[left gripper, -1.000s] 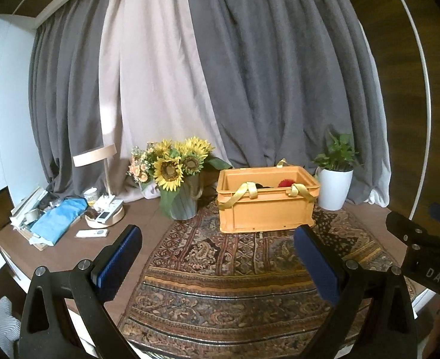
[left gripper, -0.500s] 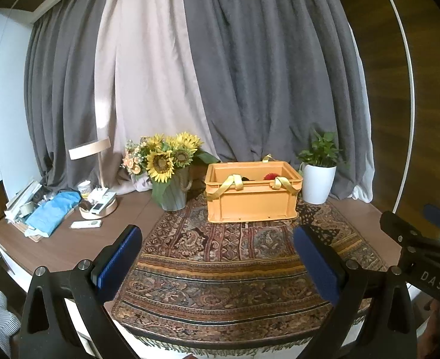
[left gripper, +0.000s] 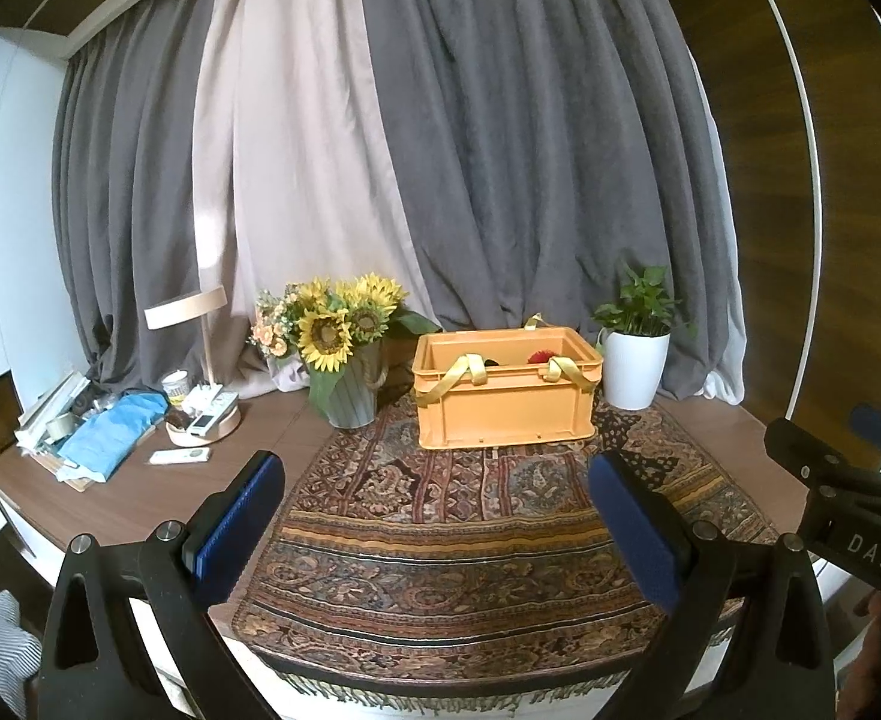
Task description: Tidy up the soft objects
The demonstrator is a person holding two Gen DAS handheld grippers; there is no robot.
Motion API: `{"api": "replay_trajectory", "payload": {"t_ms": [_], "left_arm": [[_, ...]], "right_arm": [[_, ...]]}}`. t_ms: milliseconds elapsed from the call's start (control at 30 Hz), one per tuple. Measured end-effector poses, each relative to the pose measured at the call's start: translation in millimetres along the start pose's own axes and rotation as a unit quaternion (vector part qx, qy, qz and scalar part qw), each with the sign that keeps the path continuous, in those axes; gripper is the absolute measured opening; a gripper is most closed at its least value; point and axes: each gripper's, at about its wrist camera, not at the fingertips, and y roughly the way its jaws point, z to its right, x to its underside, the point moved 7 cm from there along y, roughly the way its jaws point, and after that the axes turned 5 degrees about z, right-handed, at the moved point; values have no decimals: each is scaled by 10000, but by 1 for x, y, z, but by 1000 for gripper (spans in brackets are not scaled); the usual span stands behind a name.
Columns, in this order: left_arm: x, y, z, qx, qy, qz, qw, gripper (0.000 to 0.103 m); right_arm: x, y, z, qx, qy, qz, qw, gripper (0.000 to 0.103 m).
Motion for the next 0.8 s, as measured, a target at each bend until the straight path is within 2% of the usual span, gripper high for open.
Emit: {"api": "replay_trajectory", "payload": {"t_ms": [500, 800], "left_arm": [[-2, -3, 5, 14, 18, 11, 10000, 103], [-2, -5, 7, 170, 34, -12, 9998, 103]], "right_arm": [[0, -4, 3, 16, 16, 4, 10000, 93], [-1, -5, 6, 22, 31, 0, 10000, 93]]}}
